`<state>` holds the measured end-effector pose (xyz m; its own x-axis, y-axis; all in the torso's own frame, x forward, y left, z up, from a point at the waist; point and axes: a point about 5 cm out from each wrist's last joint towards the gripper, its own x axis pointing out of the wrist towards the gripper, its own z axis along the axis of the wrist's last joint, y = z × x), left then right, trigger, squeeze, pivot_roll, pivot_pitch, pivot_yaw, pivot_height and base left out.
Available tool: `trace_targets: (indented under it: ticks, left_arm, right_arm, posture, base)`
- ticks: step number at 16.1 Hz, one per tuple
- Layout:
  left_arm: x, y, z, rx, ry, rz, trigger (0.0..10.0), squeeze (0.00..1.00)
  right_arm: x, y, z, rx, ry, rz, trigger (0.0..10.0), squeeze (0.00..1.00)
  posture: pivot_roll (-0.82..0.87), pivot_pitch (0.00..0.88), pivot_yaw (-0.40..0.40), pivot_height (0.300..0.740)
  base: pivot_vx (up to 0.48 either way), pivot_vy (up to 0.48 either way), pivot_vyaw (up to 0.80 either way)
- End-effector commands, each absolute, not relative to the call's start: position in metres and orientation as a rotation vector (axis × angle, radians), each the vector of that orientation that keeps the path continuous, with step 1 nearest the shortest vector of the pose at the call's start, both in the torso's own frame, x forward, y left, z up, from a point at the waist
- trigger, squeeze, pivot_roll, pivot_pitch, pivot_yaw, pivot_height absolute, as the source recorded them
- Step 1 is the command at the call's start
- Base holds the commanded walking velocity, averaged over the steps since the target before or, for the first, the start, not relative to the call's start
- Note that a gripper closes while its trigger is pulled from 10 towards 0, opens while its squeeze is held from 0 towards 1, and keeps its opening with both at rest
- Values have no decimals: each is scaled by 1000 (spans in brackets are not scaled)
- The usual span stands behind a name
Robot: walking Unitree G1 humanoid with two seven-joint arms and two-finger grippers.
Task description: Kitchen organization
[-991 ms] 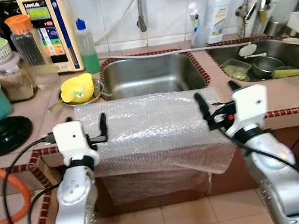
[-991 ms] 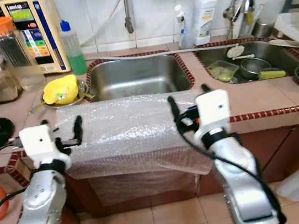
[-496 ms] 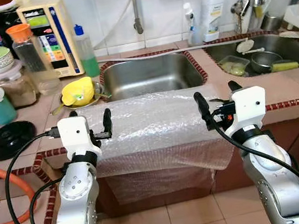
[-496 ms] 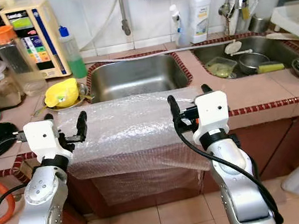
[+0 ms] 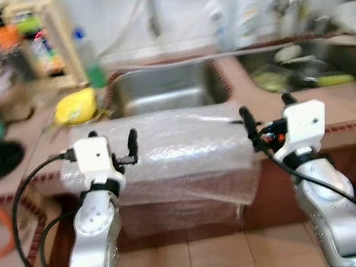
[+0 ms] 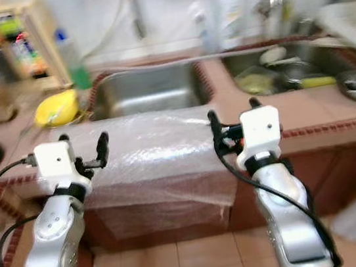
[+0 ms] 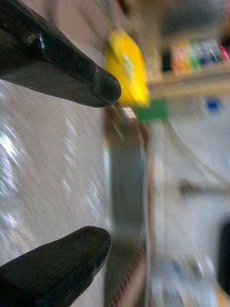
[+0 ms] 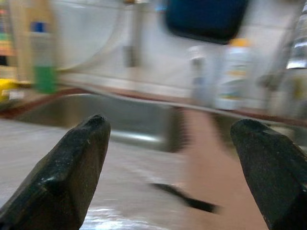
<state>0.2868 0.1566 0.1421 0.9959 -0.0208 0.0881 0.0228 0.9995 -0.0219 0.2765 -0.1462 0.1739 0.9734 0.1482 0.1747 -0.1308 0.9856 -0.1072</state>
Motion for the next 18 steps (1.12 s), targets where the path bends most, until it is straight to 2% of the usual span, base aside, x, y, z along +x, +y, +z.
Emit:
trace_targets:
  ticks: [1,4,12,18]
  left_arm:
    - [287,159,145,-47,-94,-17,10000,0]
    - [288,160,146,-33,-101,-19,10000,0]
    - [291,157,156,-52,-151,-109,10000,0]
    - [295,156,163,-49,-174,-143,10000,0]
  right_arm:
    - [276,-147,176,-101,-191,136,10000,0]
    - [275,-146,175,-100,-190,139,10000,0]
    - [273,-144,182,-76,-229,130,10000,0]
    - [273,-143,188,-77,-254,120,10000,0]
  posture:
    - [12,0,56,740]
    - [9,0,63,740]
    - [9,0,70,740]
    - [4,0,77,740]
  base:
    - [0,0,538]
    - [0,0,490]
    - [0,0,0]
    - [265,0,0]
